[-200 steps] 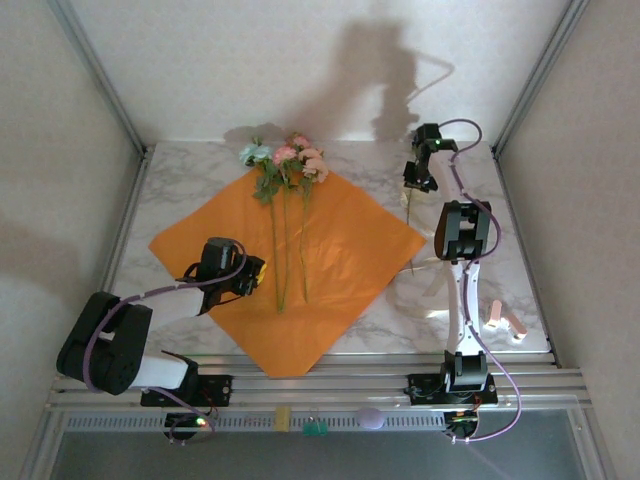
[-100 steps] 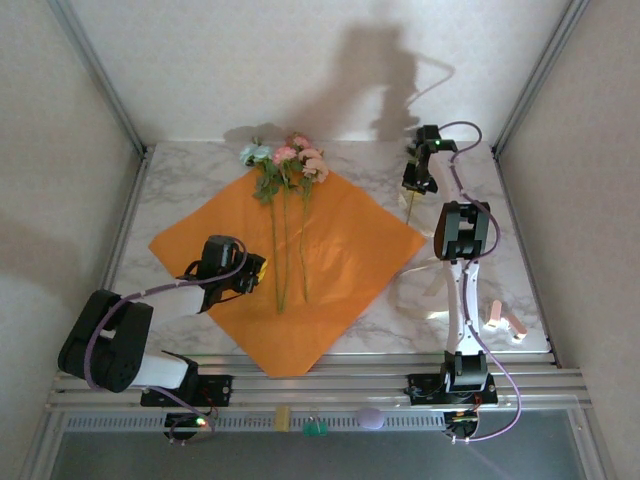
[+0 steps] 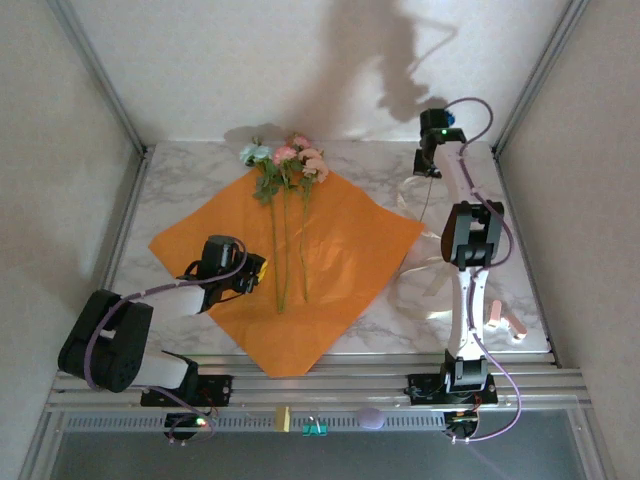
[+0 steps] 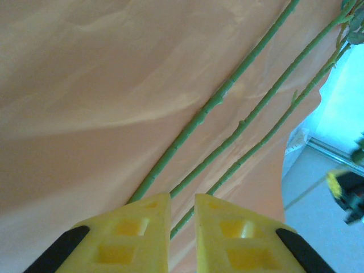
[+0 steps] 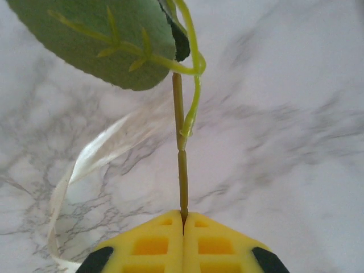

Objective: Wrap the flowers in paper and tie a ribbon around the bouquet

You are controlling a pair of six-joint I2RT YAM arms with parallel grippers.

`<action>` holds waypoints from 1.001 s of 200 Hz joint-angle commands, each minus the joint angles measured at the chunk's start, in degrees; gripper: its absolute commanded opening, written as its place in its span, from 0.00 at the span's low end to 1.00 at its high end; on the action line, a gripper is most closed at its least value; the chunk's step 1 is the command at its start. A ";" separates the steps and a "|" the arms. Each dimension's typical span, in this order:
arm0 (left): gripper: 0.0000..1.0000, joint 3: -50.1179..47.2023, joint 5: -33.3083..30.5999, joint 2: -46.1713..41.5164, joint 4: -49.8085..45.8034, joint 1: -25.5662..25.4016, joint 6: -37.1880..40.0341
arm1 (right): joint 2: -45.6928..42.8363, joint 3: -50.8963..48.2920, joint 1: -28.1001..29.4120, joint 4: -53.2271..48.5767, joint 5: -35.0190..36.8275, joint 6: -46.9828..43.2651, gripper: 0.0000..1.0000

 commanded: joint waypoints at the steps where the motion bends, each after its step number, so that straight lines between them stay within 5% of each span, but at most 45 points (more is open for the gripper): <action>1: 0.18 1.06 0.23 0.35 0.15 -0.39 0.33 | -10.62 -2.51 0.02 3.72 8.41 -1.38 0.00; 32: 0.18 1.22 0.37 0.54 0.58 -0.44 0.45 | -21.95 -11.06 0.24 6.55 7.63 1.10 0.00; 73: 0.18 0.65 0.76 0.51 1.21 -0.43 0.71 | -30.27 -23.46 7.98 14.12 -14.31 4.41 0.00; 109: 0.18 0.33 1.04 0.56 1.74 -0.43 1.05 | -27.51 -31.24 20.42 24.00 -32.55 12.20 0.00; 152: 0.18 0.27 1.77 0.81 2.04 -0.43 1.54 | -16.44 -28.01 27.96 34.69 -36.46 19.85 0.00; 200: 0.18 0.38 2.35 0.28 2.09 -0.43 1.44 | -1.98 -15.11 28.76 35.12 -35.64 25.96 0.00</action>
